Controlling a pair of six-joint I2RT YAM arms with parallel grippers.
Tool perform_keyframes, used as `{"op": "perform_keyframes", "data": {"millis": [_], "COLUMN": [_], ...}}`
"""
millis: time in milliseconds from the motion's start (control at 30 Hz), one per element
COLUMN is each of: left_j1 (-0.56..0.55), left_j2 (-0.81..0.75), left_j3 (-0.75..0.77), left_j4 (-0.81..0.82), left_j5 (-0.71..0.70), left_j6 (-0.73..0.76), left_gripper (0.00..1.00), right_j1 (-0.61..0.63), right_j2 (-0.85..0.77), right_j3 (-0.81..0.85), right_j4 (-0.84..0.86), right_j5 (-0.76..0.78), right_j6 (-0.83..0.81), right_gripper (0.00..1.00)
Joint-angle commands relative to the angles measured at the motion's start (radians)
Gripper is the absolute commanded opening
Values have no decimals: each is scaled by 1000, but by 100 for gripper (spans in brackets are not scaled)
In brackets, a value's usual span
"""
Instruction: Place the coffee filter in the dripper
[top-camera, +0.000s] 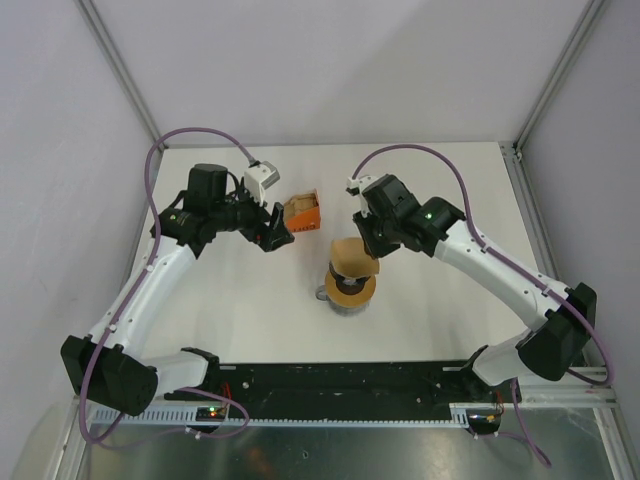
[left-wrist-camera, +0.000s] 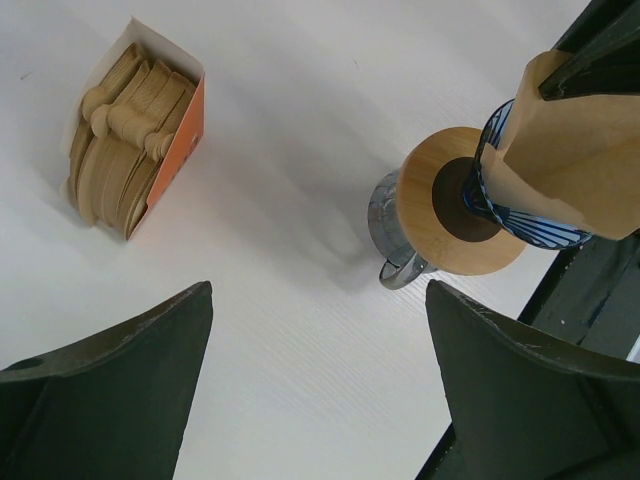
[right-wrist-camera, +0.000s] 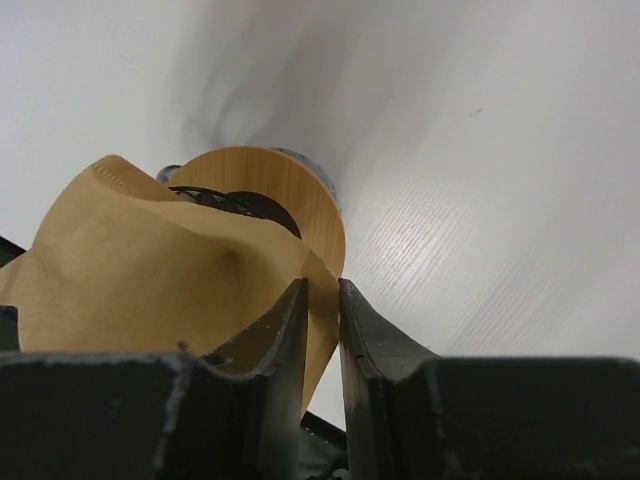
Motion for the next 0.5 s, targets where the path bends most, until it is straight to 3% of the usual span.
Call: {"op": "perform_keyframes", "data": {"millis": [0,267,467], "left_j1": [-7,-56,-157], "left_j2": [2,23,76], "left_j3": [4,20,53], "left_j4": [19,18,20], "left_j5": [25,89,166], "left_j6": [-14,-54,-121], "left_gripper": [91,91,95], "right_j1": [26,59,61], "right_j2": [-12,7,15], "right_j3": [2,2,1], "right_j4": [42,31,27], "right_j5": [21,79,93], "right_j6": [25,34,48], "right_gripper": [22,32,37]}}
